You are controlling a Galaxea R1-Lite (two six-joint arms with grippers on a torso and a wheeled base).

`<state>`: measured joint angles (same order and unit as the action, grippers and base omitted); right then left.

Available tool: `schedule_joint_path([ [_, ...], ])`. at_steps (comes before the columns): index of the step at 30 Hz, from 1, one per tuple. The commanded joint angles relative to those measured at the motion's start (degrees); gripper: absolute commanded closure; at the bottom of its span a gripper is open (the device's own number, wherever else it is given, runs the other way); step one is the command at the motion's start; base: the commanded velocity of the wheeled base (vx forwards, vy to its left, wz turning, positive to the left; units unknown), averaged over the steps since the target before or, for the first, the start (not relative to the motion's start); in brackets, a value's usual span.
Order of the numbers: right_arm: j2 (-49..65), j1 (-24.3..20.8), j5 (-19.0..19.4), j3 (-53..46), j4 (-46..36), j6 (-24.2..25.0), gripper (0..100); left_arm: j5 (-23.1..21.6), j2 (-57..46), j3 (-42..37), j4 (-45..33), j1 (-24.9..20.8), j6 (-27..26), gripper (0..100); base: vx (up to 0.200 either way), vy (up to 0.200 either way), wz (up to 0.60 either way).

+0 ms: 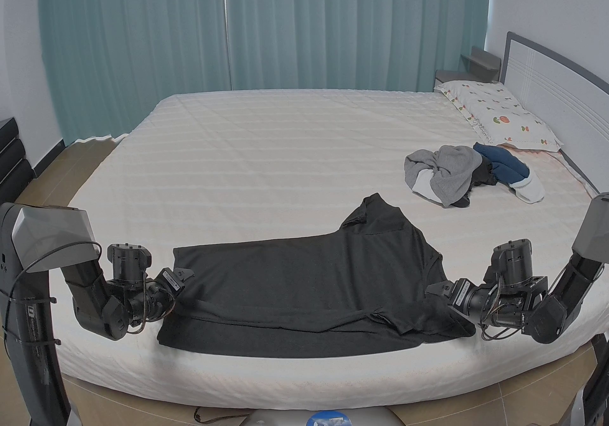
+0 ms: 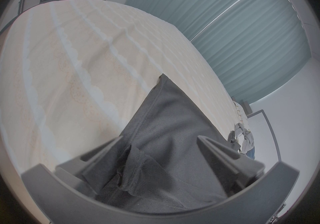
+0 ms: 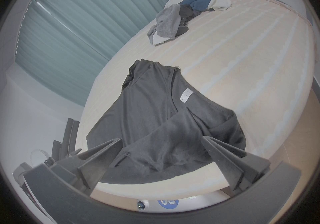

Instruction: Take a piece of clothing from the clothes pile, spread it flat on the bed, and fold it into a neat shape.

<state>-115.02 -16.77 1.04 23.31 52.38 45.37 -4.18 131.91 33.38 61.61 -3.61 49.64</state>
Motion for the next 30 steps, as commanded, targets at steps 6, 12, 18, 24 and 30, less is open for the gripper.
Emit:
schedule_joint_path([
  [6,-2.8,7.8,4.3,3.5,0.2,0.0,0,2.0,0.2,0.6,-1.1,0.0,0.1,100,0.000,0.000,0.00],
  [12,-6.4,9.4,7.5,4.4,2.7,0.1,0,6.9,0.4,1.0,-1.0,0.0,0.0,100,0.000,0.000,0.00],
  [18,-11.1,8.7,8.0,5.1,8.3,-0.9,0,8.3,0.1,1.3,-1.1,0.4,0.0,100,0.000,0.000,0.00],
  [24,-13.3,9.0,9.0,8.7,7.7,-3.4,0,8.4,0.4,1.3,-1.1,0.9,0.0,100,0.000,0.000,0.00],
  [30,-16.8,9.2,11.7,9.9,8.7,-4.2,0,8.4,0.5,1.7,-1.2,1.4,0.0,100,0.000,0.000,0.00],
])
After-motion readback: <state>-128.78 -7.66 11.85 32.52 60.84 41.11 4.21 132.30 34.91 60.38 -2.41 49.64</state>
